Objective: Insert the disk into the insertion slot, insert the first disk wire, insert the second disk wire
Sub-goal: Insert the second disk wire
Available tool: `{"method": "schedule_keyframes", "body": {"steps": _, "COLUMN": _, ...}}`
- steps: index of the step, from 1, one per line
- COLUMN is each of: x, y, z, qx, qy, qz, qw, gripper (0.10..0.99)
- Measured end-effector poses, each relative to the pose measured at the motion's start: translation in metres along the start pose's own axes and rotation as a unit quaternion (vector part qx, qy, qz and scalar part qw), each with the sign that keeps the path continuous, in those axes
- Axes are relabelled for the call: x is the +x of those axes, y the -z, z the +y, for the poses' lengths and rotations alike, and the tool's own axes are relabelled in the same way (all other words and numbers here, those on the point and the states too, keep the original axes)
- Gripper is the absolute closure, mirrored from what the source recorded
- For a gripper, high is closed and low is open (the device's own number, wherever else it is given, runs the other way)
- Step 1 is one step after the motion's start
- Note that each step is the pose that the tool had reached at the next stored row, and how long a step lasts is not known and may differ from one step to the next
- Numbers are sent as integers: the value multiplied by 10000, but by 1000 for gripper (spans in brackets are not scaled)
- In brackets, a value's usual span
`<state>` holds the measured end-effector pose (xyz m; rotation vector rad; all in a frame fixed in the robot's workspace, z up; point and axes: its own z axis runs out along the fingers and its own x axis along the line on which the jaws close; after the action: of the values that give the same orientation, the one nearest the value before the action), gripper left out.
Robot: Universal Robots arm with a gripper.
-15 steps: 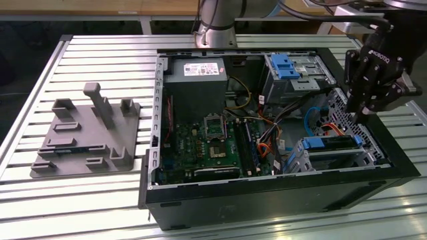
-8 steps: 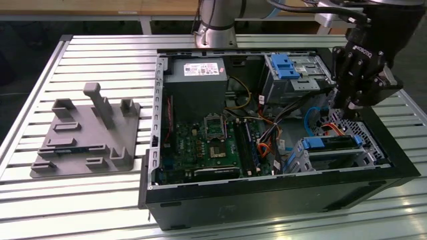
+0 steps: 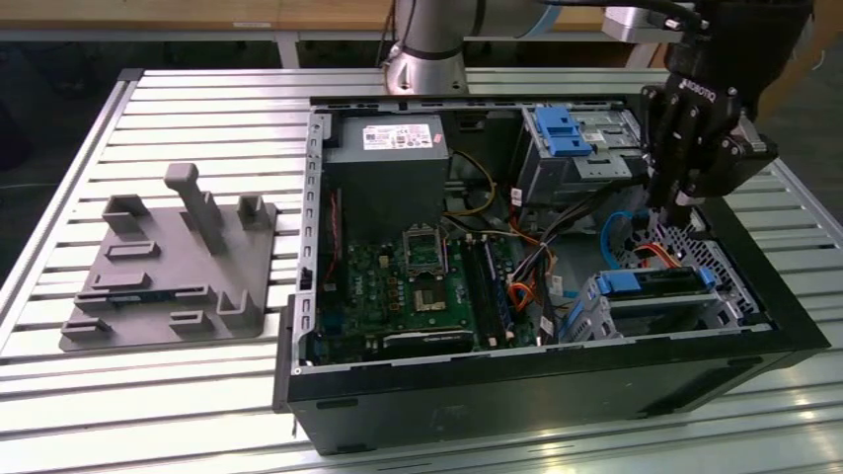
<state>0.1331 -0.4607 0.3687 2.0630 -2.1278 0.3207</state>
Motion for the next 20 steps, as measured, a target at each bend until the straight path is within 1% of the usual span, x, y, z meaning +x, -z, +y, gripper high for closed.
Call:
{"method": "schedule_keyframes", "body": {"steps": 1, "x": -1, "y": 1, "z": 10, "qx": 11, "qy": 36, "qz": 62, "qw": 10000, "gripper": 729}}
{"method": "schedule_keyframes", "body": {"steps": 2, "x": -1, "y": 0, "z": 19, "qx": 22, "qy": 71, "qz": 113, "qw": 9999, "gripper": 729}}
{"method": "schedule_keyframes", "body": {"steps": 3, "x": -2, "y": 1, "z": 25, "qx": 34, "qy": 110, "qz": 148, "qw": 9998, "gripper": 729}}
{"method": "schedule_keyframes", "body": {"steps": 5, "x": -3, "y": 1, "z": 44, "qx": 51, "qy": 167, "qz": 181, "qw": 9997, "gripper": 729}}
{"method": "schedule_keyframes", "body": {"steps": 9, "x": -7, "y": -1, "z": 105, "qx": 69, "qy": 228, "qz": 210, "qw": 9995, "gripper": 729}}
{"method": "schedule_keyframes", "body": {"steps": 13, "x": -8, "y": -9, "z": 182, "qx": 81, "qy": 267, "qz": 226, "qw": 9994, "gripper": 729}}
{"method": "schedule_keyframes", "body": {"steps": 15, "x": -11, "y": -20, "z": 205, "qx": 87, "qy": 288, "qz": 227, "qw": 9993, "gripper": 729}}
{"method": "schedule_keyframes", "body": {"steps": 20, "x": -26, "y": -56, "z": 212, "qx": 95, "qy": 317, "qz": 236, "qw": 9992, "gripper": 729}}
